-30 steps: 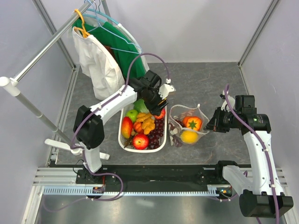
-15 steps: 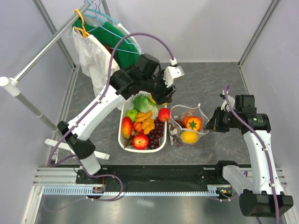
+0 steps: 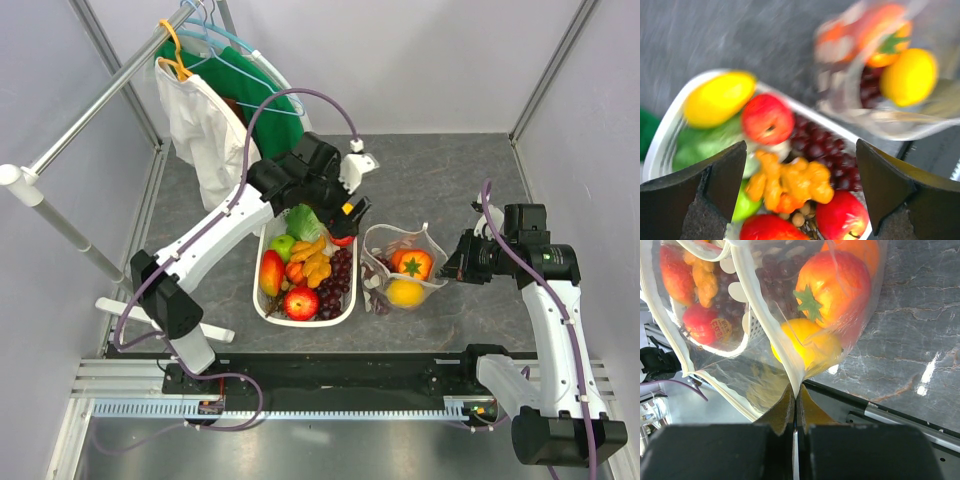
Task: Place the food in the zip-top bag and seal the zipper
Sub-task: Pick up the fake fruit from the bin.
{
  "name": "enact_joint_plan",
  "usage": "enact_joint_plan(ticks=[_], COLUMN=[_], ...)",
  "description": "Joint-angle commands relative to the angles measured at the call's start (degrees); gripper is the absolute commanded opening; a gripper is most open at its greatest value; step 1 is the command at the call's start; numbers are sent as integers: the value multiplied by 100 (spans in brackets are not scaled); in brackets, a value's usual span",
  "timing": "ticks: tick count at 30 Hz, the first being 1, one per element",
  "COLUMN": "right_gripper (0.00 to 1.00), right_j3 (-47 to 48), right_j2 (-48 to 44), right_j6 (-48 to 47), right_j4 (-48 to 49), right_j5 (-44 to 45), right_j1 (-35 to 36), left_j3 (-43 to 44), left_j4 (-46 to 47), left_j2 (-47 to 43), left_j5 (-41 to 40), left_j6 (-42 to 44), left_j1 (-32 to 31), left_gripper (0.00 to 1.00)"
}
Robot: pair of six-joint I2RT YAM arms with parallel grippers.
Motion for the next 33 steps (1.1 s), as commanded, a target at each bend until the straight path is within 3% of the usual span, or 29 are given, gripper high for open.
enact_joint_plan(ticks=[1, 5, 9, 24, 33], right_gripper=[0, 0, 0, 0, 0], right_j3=[139, 121, 112, 16, 86], right_j2=[-66, -48, -65, -57, -22], right_j6=[-2, 7, 7, 24, 7], right_j4=[71, 98, 89, 142, 124], right_j5=[6, -3, 23, -12, -29], right_j1=[-29, -38, -38, -56, -64], left_j3=[-514, -779, -691, -454, -305], left_j4=[461, 629, 559, 673, 734], left_j2=[-426, -260, 92, 970, 1279], left_j5=[-575, -1382, -1569, -1367, -1226], left_j6=[-652, -899, -1057, -1444, -1436], left_j1=[147, 173, 200, 164, 120], left_gripper=[97, 99, 100, 100, 79])
